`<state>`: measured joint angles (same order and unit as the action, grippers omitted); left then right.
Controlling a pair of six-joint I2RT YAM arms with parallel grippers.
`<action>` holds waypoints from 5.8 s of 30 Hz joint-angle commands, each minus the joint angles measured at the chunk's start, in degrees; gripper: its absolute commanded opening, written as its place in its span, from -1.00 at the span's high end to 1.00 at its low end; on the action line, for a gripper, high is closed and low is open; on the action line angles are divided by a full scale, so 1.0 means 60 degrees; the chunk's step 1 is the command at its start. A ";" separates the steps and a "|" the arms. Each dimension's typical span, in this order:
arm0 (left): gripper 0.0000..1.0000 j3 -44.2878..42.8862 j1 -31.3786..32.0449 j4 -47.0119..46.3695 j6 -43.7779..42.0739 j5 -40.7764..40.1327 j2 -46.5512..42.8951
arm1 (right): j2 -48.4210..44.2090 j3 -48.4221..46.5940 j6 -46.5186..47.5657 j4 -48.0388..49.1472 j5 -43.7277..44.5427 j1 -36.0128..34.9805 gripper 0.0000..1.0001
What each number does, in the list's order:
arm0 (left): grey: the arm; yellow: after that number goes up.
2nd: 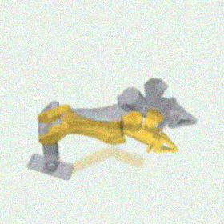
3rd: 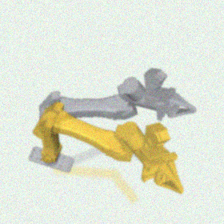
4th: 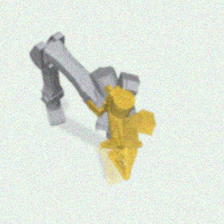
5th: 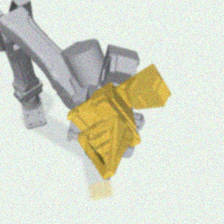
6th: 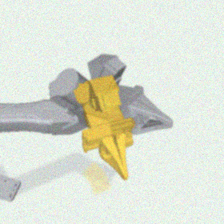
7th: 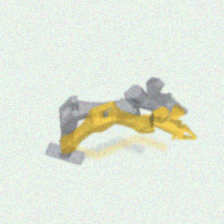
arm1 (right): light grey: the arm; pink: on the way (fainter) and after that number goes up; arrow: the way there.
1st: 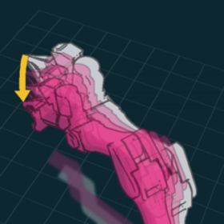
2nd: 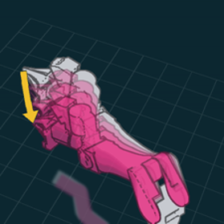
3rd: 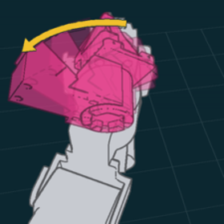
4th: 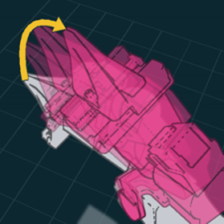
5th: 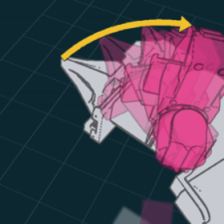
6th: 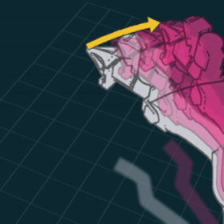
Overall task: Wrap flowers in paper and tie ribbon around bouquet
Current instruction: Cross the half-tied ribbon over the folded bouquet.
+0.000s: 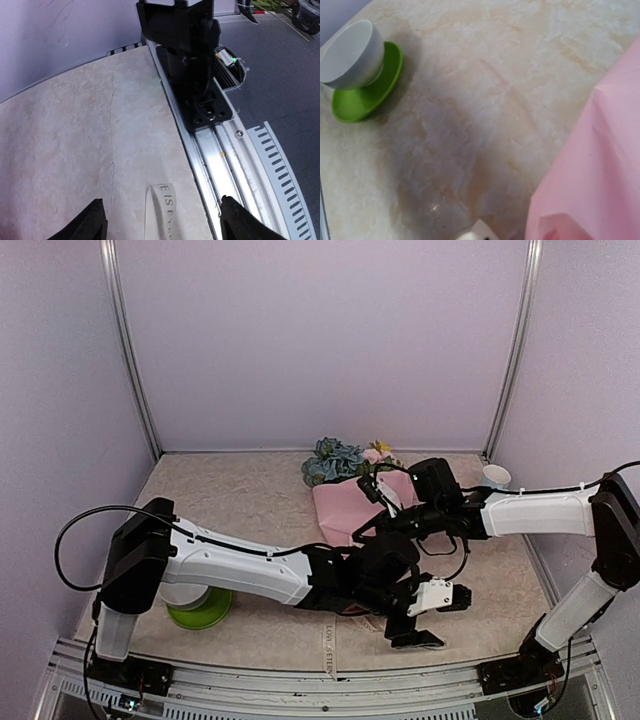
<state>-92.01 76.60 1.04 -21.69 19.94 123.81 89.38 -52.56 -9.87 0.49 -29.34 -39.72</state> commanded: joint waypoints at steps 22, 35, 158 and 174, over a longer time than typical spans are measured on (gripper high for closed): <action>-0.33 0.7474 -0.3632 -0.4270 0.2604 -0.0519 -0.5898 | -0.0442 0.0503 -0.1321 0.1948 -0.0478 -0.1078 1.00; 0.42 0.7609 -0.3975 -0.5950 0.3506 -0.0053 -0.4520 | 0.0248 0.0297 -0.2165 0.2893 -0.0488 -0.1334 1.00; 1.00 0.8084 -0.4658 -0.8453 0.4390 0.2566 -0.2593 | -0.0781 0.0846 -0.0176 0.0085 -0.0453 -0.0209 1.00; 1.00 0.7694 -0.4622 -0.8350 0.4458 0.2463 -0.1880 | -0.1809 0.3576 -0.2280 0.2021 0.0565 -0.0014 1.00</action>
<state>-44.53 48.88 -48.71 4.93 34.50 110.59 79.96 -32.42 -19.99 10.70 -30.59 -40.29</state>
